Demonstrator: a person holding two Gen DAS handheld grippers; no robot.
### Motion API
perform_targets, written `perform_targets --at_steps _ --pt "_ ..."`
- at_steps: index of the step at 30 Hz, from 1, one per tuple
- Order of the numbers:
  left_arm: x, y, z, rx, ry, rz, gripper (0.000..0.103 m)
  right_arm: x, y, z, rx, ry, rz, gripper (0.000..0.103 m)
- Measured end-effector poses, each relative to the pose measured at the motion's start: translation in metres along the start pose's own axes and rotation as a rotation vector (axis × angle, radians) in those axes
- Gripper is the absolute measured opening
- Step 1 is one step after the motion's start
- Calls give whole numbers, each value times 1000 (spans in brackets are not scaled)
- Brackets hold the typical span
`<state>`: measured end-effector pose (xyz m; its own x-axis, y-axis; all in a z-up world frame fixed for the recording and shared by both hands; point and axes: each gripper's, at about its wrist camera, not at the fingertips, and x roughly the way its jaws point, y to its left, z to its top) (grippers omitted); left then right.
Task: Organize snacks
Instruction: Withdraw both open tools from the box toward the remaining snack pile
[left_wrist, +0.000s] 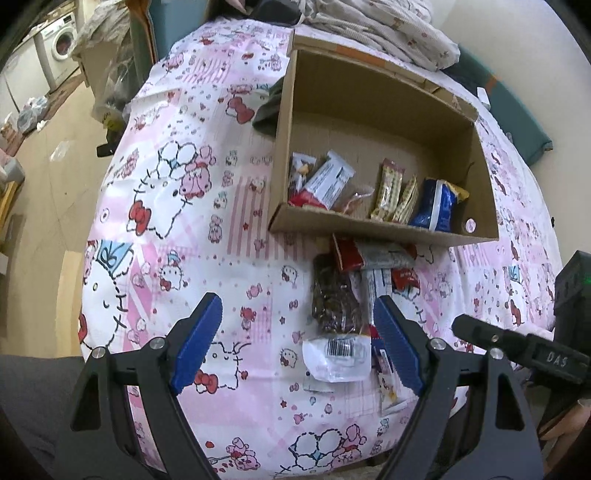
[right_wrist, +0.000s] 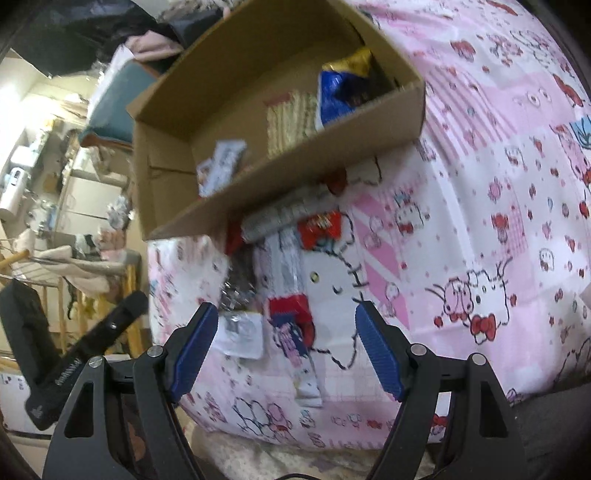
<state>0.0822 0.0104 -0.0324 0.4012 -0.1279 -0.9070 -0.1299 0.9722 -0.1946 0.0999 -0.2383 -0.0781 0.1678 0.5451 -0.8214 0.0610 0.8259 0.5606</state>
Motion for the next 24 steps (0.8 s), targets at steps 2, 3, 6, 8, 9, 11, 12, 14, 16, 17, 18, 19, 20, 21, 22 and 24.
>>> perform_targets --at_steps 2,3,6,8,9,11,12,14,16,17,18,19,20,21,22,24 --pt "3 0 0 1 5 6 82 2 -1 0 2 8 -10 80" --pt "4 0 -1 -1 8 7 82 2 -2 0 2 8 -12 80" --pt "9 4 0 -23 24 5 82 -2 -6 1 14 -11 -22 80" --pt "12 6 -1 -39 36 3 82 -4 -10 3 32 -22 -22 80" --pt "14 7 -1 -42 41 4 82 -6 -13 4 42 -25 -20 80" --pt "19 7 -2 -47 58 3 82 -7 -17 5 63 -29 -15 80" --pt "21 7 -3 -48 69 3 81 -7 -19 5 75 -30 -12 80" --pt "31 4 -7 -44 111 -10 81 -6 -20 7 88 -31 -9 80" --pt "41 -1 -11 -36 142 -25 80 -5 -20 8 92 -30 -8 80" --pt "47 -7 -12 -20 156 -26 80 -5 -20 9 94 -30 -8 80" --pt "54 -15 -12 5 174 -25 80 -4 -20 9 94 -29 -8 80" --pt "60 -21 -13 23 188 -26 80 -4 -20 9 95 -29 -8 80" --pt "66 -28 -13 44 203 -28 80 -3 -19 9 95 -28 -9 80" --pt "74 -38 -13 77 222 -24 80 -3 -20 9 96 -26 -10 80" --pt "79 -44 -13 100 237 -19 80 -2 -20 9 96 -25 -11 80" --pt "91 -58 -15 155 272 8 80 -1 -23 10 101 -23 -17 80"
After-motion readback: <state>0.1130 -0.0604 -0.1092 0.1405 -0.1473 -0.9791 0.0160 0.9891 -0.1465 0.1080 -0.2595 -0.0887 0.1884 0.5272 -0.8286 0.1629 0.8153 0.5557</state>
